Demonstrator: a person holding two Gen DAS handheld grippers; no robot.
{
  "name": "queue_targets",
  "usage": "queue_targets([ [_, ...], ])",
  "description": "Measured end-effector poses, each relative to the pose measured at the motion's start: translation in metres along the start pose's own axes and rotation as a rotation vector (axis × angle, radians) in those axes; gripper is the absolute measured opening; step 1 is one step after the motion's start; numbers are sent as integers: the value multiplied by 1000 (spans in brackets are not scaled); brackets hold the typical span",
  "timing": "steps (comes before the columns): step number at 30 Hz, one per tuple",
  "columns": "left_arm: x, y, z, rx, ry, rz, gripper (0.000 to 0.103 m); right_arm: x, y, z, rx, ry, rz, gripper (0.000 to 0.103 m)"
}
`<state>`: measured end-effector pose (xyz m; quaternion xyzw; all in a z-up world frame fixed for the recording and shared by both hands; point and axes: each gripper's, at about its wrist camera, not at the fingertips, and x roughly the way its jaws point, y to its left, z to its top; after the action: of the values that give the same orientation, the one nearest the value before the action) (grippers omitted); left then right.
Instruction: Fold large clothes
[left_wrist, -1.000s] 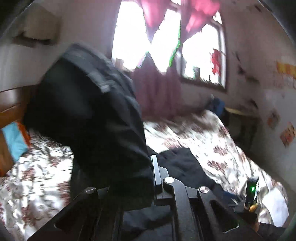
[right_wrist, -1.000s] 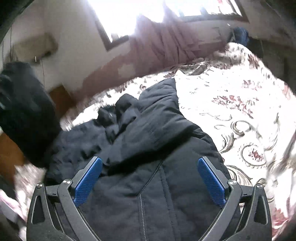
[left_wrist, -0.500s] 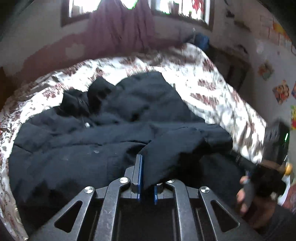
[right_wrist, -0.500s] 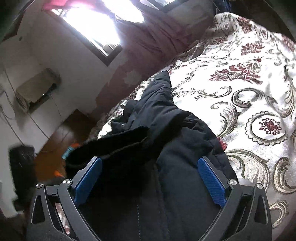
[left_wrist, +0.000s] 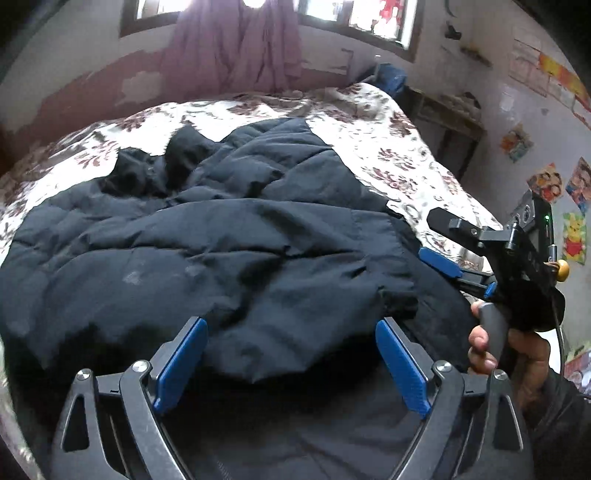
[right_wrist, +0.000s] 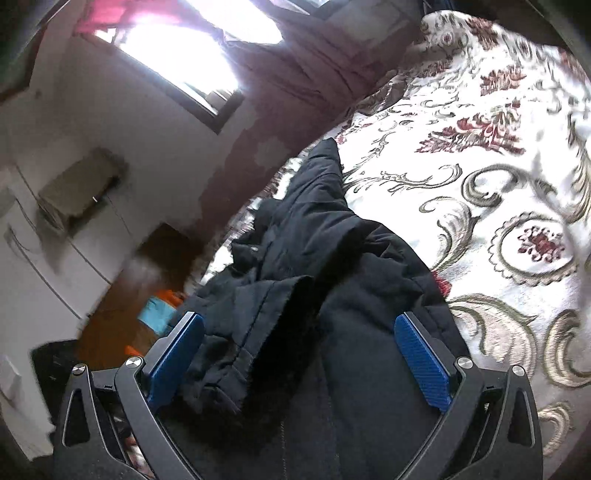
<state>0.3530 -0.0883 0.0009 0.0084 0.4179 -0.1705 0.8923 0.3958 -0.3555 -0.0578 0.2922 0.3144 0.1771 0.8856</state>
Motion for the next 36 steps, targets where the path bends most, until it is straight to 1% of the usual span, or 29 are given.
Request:
queue_targets([
  [1,-8,4,-2,-13,-12,27,92,-2,6,-1,-33,5,-18,99],
  [2,-13,7,-3,-21,-23,59,92,-1,14,-2,-78,13,-37,86],
  [3,-18,11,-5,-30,-31,113,92,1,22,-3,-125,29,-61,65],
  [4,-24,16,-6,-41,-39,165,92,7,32,-5,-183,59,-104,59],
  [5,-33,26,-8,-67,-55,230,92,11,38,-6,-216,83,-127,53],
  [6,-37,32,-9,-87,-63,255,92,15,42,-8,-241,105,-135,45],
  [7,-46,46,-11,-134,-76,289,92,18,44,-9,-253,124,-131,38],
  [8,-52,55,-13,-170,-83,310,92,21,46,-10,-258,137,-140,23],
  [9,-58,70,-15,-227,-88,342,92,23,47,-11,-271,135,-155,16],
  [10,-62,79,-17,-261,-89,355,92,21,49,-9,-286,118,-157,9],
  [11,-68,96,-20,-324,-91,376,92,16,51,-5,-297,84,-152,3],
  [12,-70,105,-22,-353,-91,384,92,11,53,-2,-311,56,-156,3],
  [14,-75,128,-25,-409,-87,414,92,1,66,8,-402,-42,-218,3],
  [16,-76,142,-25,-408,-77,451,92,-9,77,19,-492,-150,-309,1],
  [18,-76,149,-25,-390,-73,479,92,-14,79,30,-521,-209,-363,0],
  [20,-73,155,-22,-363,-65,507,92,-13,74,39,-500,-197,-361,0],
  [22,-69,160,-20,-346,-58,520,92,-12,66,42,-462,-190,-369,1],
  [24,-63,162,-17,-336,-52,528,92,-14,63,40,-438,-193,-321,3],
  [25,-56,163,-14,-337,-51,516,92,-14,69,39,-455,-193,-282,6],
  [26,-51,163,-11,-339,-56,491,92,-14,73,36,-477,-193,-255,16],
  [27,-47,161,-8,-339,-65,466,92,-12,77,31,-500,-190,-226,33],
  [29,-37,154,-1,-326,-92,394,92,-2,87,20,-546,-169,-158,46],
  [30,-30,148,4,-307,-103,348,92,4,91,16,-574,-140,-142,46],
  [32,-15,134,11,-266,-105,295,92,22,94,5,-618,-86,-158,45],
  [34,4,122,18,-218,-83,281,92,37,93,-1,-637,-26,-187,45],
  [36,27,113,24,-170,-30,306,92,57,87,-3,-622,46,-242,45],
])
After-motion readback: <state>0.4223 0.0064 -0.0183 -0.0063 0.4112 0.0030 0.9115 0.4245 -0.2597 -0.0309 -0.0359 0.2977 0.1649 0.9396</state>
